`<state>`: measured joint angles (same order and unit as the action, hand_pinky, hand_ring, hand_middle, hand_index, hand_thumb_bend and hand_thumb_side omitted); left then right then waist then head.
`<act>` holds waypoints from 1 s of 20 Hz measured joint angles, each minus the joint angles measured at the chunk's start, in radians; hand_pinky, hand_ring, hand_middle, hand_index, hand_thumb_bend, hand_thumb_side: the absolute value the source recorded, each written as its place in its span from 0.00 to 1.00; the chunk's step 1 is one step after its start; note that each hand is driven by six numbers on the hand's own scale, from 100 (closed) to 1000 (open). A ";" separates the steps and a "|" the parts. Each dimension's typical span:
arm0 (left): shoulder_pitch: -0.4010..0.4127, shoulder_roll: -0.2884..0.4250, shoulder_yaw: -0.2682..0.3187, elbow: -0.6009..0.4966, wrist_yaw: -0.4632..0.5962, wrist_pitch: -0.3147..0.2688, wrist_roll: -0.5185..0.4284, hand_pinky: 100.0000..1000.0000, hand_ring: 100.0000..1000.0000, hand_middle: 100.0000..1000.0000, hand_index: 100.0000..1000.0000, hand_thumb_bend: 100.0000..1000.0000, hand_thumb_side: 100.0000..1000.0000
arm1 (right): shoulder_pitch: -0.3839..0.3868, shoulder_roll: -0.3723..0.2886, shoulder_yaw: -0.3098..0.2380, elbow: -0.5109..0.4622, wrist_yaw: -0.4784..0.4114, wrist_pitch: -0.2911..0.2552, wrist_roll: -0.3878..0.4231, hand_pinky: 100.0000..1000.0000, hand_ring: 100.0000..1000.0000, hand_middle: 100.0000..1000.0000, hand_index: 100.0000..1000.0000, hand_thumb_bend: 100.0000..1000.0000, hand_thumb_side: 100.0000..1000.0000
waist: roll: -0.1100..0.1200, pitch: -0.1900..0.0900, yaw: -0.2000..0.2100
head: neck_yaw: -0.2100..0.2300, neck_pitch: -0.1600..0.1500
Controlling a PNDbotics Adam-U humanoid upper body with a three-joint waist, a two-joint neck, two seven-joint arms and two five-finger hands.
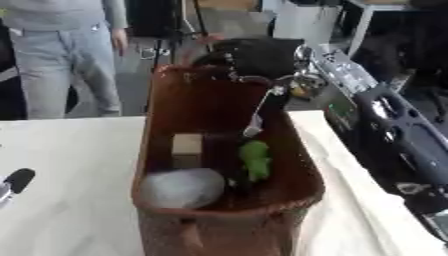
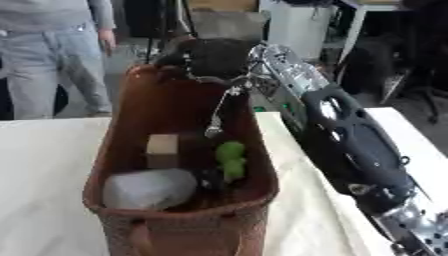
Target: Pick up objects on the table and place them in the box.
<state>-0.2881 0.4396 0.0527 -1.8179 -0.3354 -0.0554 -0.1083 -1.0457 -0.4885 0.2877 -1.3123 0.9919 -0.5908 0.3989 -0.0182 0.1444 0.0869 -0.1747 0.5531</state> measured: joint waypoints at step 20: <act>0.007 0.000 0.020 0.000 0.019 0.000 0.076 0.63 0.66 0.72 0.81 0.63 0.45 | 0.364 -0.200 -0.334 -0.436 -0.645 0.380 -0.405 0.48 0.63 0.68 0.80 0.63 0.50 | 0.020 -0.001 -0.081 | 0.077 0.001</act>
<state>-0.2809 0.4394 0.0723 -1.8178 -0.3161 -0.0549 -0.0318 -0.6814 -0.6883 -0.0463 -1.7488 0.3473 -0.2111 -0.0058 0.0016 0.1431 0.0056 -0.0977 0.5538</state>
